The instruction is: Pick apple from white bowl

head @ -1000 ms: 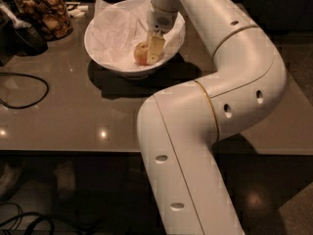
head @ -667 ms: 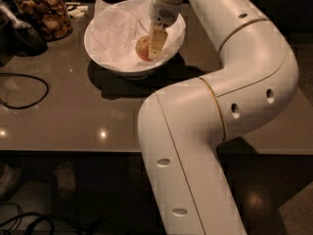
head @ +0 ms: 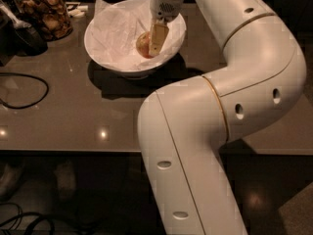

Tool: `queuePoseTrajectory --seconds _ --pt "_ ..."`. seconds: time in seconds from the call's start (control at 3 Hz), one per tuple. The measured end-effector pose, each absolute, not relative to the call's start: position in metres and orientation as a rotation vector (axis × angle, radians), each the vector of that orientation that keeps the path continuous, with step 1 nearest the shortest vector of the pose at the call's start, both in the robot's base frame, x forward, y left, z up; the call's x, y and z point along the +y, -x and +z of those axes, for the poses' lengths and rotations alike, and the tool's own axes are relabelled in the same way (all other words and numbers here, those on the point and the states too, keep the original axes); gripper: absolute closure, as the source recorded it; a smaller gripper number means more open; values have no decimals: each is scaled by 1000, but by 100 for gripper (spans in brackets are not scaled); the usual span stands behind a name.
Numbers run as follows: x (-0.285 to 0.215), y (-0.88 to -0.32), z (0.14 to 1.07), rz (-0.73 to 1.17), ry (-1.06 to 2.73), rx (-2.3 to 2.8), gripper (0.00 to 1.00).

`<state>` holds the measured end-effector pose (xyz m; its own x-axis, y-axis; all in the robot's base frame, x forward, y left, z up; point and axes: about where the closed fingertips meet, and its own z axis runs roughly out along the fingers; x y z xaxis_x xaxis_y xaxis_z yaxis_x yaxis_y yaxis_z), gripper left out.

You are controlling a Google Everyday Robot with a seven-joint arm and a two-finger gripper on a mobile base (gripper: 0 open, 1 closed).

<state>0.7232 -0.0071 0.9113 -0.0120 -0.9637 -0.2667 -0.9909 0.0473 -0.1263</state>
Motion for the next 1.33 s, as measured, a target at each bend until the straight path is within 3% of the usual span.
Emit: queuePoseTrajectory --seconds 1.33 --pt "28 -703 986 138 2033 1780 100"
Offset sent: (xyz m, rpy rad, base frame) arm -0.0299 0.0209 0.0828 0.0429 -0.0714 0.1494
